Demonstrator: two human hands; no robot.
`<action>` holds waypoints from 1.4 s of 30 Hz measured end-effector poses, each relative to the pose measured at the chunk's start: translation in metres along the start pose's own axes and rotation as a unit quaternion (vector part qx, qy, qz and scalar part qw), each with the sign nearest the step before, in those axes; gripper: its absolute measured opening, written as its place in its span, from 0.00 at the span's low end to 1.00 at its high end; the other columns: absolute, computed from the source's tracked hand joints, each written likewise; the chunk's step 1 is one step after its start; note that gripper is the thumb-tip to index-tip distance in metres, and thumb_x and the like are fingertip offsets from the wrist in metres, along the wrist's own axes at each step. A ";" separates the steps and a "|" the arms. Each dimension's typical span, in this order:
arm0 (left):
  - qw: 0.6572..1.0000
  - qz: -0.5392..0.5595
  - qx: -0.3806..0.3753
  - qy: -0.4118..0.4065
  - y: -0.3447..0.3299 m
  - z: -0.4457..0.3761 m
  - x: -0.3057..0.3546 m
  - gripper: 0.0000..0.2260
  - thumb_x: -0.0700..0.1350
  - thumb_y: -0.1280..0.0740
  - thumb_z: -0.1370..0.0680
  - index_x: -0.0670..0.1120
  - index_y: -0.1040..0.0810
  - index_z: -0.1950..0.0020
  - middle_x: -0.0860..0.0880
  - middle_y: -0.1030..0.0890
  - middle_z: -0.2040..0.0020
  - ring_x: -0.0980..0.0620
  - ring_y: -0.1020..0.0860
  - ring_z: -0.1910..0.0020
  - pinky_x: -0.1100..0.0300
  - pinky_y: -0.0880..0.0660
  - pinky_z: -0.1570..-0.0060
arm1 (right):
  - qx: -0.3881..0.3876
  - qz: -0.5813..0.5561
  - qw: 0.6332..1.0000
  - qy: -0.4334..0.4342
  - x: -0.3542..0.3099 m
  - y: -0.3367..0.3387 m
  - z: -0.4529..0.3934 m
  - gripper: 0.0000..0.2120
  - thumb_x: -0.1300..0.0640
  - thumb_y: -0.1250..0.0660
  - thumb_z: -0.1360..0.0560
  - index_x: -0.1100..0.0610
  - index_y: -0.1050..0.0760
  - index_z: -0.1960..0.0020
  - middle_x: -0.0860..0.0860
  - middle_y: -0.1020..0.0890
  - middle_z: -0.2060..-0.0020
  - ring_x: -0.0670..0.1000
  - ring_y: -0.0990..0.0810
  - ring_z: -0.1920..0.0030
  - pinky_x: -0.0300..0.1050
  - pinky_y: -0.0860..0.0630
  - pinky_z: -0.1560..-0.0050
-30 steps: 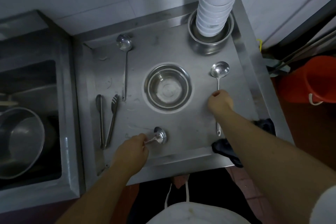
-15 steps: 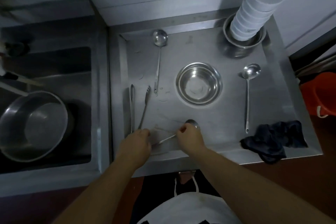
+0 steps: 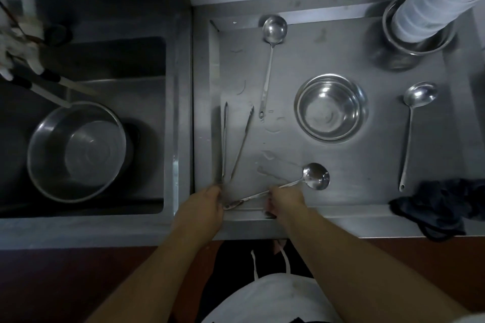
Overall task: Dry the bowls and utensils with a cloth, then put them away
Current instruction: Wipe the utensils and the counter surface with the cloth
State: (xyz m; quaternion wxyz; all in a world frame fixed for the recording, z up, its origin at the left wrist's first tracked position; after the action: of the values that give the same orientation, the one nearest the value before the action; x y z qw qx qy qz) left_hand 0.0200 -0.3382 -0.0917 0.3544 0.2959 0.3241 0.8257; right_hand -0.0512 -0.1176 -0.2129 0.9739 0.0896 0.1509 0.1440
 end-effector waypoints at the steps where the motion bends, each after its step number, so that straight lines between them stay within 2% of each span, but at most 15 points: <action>1: 1.000 0.002 0.001 0.000 0.001 -0.001 -0.002 0.09 0.50 0.36 0.16 0.51 0.22 0.37 0.50 0.18 0.40 0.48 0.19 0.46 0.51 0.21 0.47 | 0.002 -0.003 1.000 0.000 -0.002 0.000 0.000 0.07 0.61 0.32 0.21 0.57 0.24 0.57 0.57 0.21 0.62 0.56 0.21 0.61 0.52 0.19 0.55; 5: 1.000 0.002 -0.011 -0.008 0.004 -0.004 -0.002 0.11 0.49 0.36 0.16 0.51 0.22 0.35 0.50 0.18 0.39 0.49 0.19 0.45 0.54 0.24 0.50 | 0.036 0.000 0.999 -0.017 -0.007 0.005 0.001 0.05 0.65 0.34 0.23 0.61 0.23 0.57 0.61 0.19 0.62 0.60 0.19 0.62 0.60 0.16 0.56; 7: 1.000 0.004 -0.019 -0.007 0.006 -0.006 0.001 0.11 0.48 0.36 0.17 0.51 0.22 0.35 0.51 0.18 0.39 0.48 0.19 0.46 0.51 0.21 0.47 | 0.058 -0.015 0.998 -0.013 -0.010 0.011 0.001 0.06 0.64 0.35 0.24 0.64 0.19 0.52 0.63 0.15 0.57 0.64 0.15 0.57 0.55 0.17 0.64; 8: 1.000 0.003 -0.021 -0.007 0.008 -0.008 0.002 0.10 0.48 0.36 0.17 0.51 0.22 0.36 0.51 0.18 0.40 0.48 0.19 0.46 0.50 0.20 0.46 | 0.061 -0.020 0.998 -0.002 -0.012 0.014 0.000 0.08 0.63 0.35 0.24 0.64 0.18 0.50 0.64 0.14 0.54 0.65 0.14 0.54 0.53 0.18 0.65; 11: 1.000 0.001 -0.025 -0.016 0.012 -0.014 0.011 0.10 0.46 0.37 0.17 0.50 0.22 0.37 0.50 0.18 0.42 0.48 0.19 0.48 0.48 0.20 0.46 | 0.068 -0.001 0.997 0.026 -0.021 0.028 -0.001 0.08 0.62 0.34 0.24 0.62 0.17 0.55 0.64 0.13 0.55 0.64 0.14 0.54 0.59 0.17 0.51; 12: 0.999 0.001 -0.027 -0.020 0.012 -0.016 0.015 0.11 0.45 0.37 0.17 0.50 0.22 0.36 0.50 0.18 0.42 0.48 0.19 0.49 0.48 0.20 0.46 | 0.072 -0.003 0.997 0.040 -0.025 0.035 0.000 0.07 0.61 0.33 0.24 0.59 0.17 0.58 0.63 0.13 0.56 0.63 0.15 0.56 0.58 0.16 0.49; 14: 0.999 -0.003 -0.027 -0.024 0.013 -0.021 0.026 0.12 0.45 0.38 0.17 0.49 0.22 0.35 0.48 0.18 0.42 0.47 0.19 0.48 0.48 0.19 0.46 | 0.080 0.008 0.995 0.062 -0.034 0.053 0.000 0.09 0.60 0.33 0.23 0.57 0.19 0.61 0.60 0.13 0.59 0.61 0.14 0.56 0.54 0.17 0.52; 19: 0.998 -0.018 -0.030 -0.049 0.014 -0.033 0.063 0.09 0.47 0.38 0.17 0.49 0.22 0.38 0.48 0.18 0.41 0.46 0.19 0.47 0.50 0.20 0.47 | 0.098 0.026 0.989 0.104 -0.062 0.114 -0.005 0.07 0.57 0.33 0.22 0.54 0.17 0.56 0.54 0.13 0.59 0.57 0.14 0.56 0.49 0.17 0.57; 22: 0.997 -0.041 -0.029 -0.061 0.010 -0.042 0.088 0.10 0.49 0.39 0.17 0.51 0.23 0.38 0.49 0.18 0.41 0.47 0.19 0.47 0.49 0.20 0.47 | 0.089 -0.012 0.989 0.116 -0.074 0.156 -0.019 0.05 0.58 0.31 0.22 0.55 0.16 0.53 0.55 0.13 0.58 0.58 0.13 0.54 0.56 0.14 0.49; 26: 0.995 -0.059 -0.030 -0.080 0.000 -0.048 0.124 0.13 0.49 0.38 0.17 0.51 0.23 0.33 0.49 0.18 0.37 0.47 0.18 0.42 0.52 0.21 0.45 | 0.102 -0.035 0.986 0.130 -0.096 0.225 -0.041 0.05 0.59 0.31 0.21 0.55 0.16 0.52 0.57 0.13 0.57 0.57 0.16 0.57 0.53 0.16 0.51; 28: 0.994 -0.068 -0.035 -0.083 -0.007 -0.048 0.141 0.14 0.50 0.38 0.16 0.52 0.24 0.31 0.50 0.18 0.37 0.47 0.18 0.42 0.52 0.21 0.44 | 0.119 -0.019 0.983 0.140 -0.109 0.261 -0.052 0.07 0.58 0.32 0.20 0.53 0.17 0.55 0.57 0.14 0.56 0.57 0.17 0.56 0.52 0.17 0.51; 32: 0.992 -0.076 -0.038 -0.089 -0.021 -0.049 0.175 0.15 0.50 0.38 0.16 0.52 0.25 0.29 0.50 0.19 0.36 0.48 0.19 0.39 0.53 0.23 0.40 | 0.146 0.017 0.976 0.161 -0.133 0.314 -0.069 0.10 0.56 0.31 0.19 0.48 0.21 0.58 0.53 0.15 0.54 0.58 0.16 0.51 0.54 0.17 0.45; 37: 0.993 -0.078 -0.037 -0.083 -0.033 -0.051 0.209 0.16 0.49 0.37 0.16 0.52 0.25 0.28 0.50 0.20 0.35 0.47 0.20 0.38 0.54 0.23 0.40 | 0.129 0.027 0.976 0.172 -0.155 0.336 -0.088 0.11 0.59 0.32 0.20 0.52 0.20 0.62 0.51 0.17 0.62 0.51 0.20 0.63 0.43 0.23 0.61; 42: 0.994 -0.073 -0.043 -0.069 -0.042 -0.056 0.229 0.16 0.49 0.36 0.17 0.52 0.24 0.29 0.50 0.19 0.36 0.48 0.19 0.40 0.55 0.23 0.41 | 0.103 0.036 0.978 0.176 -0.172 0.344 -0.106 0.10 0.61 0.33 0.20 0.56 0.19 0.59 0.56 0.17 0.60 0.56 0.20 0.61 0.49 0.20 0.57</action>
State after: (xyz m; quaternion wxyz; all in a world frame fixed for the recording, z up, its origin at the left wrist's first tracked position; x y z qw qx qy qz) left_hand -0.1353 -0.1555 -0.0976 0.4475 0.3120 0.2835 0.7887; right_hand -0.3296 0.1673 -0.1916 0.9120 0.1679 0.3302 0.1760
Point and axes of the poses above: each hand's wrist, its own z-axis away from the middle knuckle, its own y-axis out of the back of the hand, x = y × z, the point moved 9 cm from there along -z, towards the middle knuckle
